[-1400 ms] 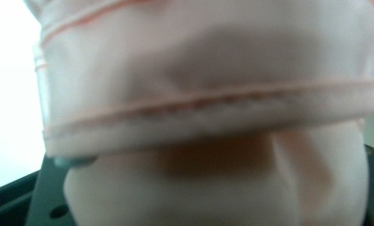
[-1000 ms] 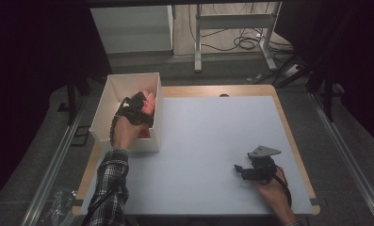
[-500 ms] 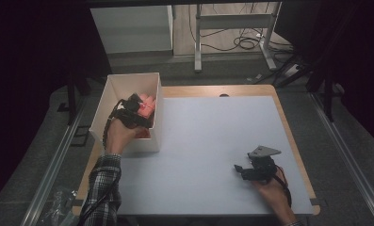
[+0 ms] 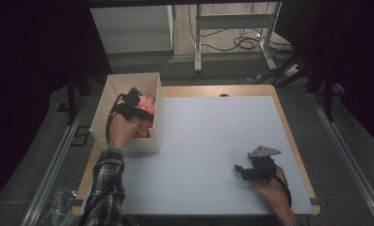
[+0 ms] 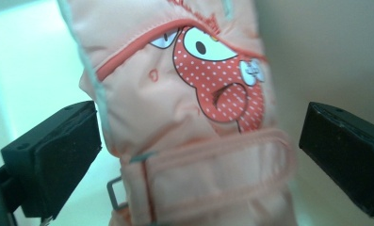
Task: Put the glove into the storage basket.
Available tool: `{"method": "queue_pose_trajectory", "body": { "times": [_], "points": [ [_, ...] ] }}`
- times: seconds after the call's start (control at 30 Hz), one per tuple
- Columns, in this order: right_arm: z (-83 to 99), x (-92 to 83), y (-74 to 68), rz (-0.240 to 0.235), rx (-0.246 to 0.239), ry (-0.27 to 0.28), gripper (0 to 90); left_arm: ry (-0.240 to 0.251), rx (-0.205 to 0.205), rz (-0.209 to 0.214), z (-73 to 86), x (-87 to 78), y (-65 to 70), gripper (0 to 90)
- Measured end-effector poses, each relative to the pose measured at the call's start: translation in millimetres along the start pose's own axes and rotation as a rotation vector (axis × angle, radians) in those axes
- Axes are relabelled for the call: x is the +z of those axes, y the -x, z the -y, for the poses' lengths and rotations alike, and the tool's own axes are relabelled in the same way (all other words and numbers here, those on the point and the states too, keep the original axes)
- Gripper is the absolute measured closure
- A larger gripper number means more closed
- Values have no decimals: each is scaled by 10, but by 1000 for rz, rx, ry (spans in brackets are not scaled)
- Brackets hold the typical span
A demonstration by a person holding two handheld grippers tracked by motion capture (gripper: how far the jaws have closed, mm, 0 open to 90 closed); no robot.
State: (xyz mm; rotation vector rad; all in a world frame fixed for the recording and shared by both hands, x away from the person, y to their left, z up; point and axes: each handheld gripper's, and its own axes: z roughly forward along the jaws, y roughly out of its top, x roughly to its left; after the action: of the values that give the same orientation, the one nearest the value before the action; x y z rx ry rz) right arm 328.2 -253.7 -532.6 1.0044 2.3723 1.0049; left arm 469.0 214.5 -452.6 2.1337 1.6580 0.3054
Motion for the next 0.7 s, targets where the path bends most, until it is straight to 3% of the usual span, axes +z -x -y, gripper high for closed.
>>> {"method": "queue_pose_trajectory", "body": {
  "times": [0.13,0.2,0.3,0.37,0.47,0.6,0.7],
  "points": [
    [0,0,0,0,0,0,248,23,7,-11,18,-92,5,13],
    [0,0,0,0,0,0,248,26,-13,-29,39,-112,2,39],
    [0,0,0,0,1,0,248,32,-5,-14,77,-124,-21,187],
    [0,0,0,0,1,0,248,54,-18,3,91,-127,-37,337],
    [0,0,-1,1,0,0,247,134,-63,40,90,-185,-90,578],
    [0,0,0,0,1,0,247,121,-66,35,53,-167,-111,688],
    [0,0,0,0,1,0,247,148,-81,42,49,-143,-124,746]
  ]
}}
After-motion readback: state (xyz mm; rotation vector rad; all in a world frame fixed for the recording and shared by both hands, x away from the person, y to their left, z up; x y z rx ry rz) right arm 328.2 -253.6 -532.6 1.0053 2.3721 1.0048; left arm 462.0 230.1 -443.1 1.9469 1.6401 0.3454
